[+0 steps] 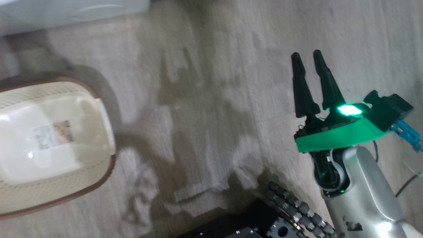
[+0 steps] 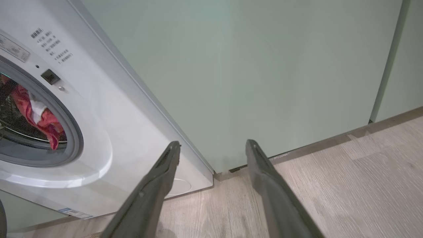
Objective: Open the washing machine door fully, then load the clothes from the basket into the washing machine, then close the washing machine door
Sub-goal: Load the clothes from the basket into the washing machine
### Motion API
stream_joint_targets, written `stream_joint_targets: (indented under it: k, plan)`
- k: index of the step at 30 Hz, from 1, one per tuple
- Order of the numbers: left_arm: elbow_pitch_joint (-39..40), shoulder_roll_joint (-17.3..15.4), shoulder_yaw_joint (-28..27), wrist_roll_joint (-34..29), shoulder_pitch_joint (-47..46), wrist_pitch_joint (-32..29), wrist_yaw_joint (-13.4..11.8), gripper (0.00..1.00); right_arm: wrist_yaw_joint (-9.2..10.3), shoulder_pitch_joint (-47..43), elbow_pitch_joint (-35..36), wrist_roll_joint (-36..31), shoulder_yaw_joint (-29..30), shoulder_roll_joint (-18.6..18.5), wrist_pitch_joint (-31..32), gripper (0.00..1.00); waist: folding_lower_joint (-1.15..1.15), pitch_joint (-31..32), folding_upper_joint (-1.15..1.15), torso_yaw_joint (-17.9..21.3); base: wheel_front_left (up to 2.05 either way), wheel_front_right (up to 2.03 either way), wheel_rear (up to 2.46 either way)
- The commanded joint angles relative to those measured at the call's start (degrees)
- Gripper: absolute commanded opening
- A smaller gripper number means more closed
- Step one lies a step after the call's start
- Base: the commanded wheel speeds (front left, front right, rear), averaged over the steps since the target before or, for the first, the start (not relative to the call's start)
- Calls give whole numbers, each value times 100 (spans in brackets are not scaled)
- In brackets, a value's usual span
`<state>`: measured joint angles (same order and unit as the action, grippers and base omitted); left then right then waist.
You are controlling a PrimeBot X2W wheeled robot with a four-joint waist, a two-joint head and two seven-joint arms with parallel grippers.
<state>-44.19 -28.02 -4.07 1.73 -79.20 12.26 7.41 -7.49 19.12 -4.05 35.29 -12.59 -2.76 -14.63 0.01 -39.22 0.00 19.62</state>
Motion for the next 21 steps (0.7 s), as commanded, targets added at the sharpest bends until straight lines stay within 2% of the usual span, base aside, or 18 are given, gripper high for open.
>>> stream_joint_targets:
  k: [1,7,12,17,21]
  plan:
    - [24,-460,-61,-44,-463,-65,-12,0,0,3,191,88,-191,-11,-37,100,-1,-359,0,364,0,0,0]
    - [-703,-883,186,-374,-1647,-171,-159,0,0,96,223,363,-405,-11,-37,100,-1,-630,0,701,0,0,0]
    - [-1135,-916,456,-604,-2053,-135,-219,0,0,101,218,460,-505,-11,-37,100,-1,-709,0,799,0,0,0]
    - [-1665,-914,563,-686,-2266,-76,-438,0,0,150,228,539,-582,-11,-37,100,-1,-786,0,869,0,0,0]
    - [-1950,-952,707,-783,-2396,-32,-488,0,0,188,261,580,-611,-11,-37,100,-1,-842,0,943,0,0,0]
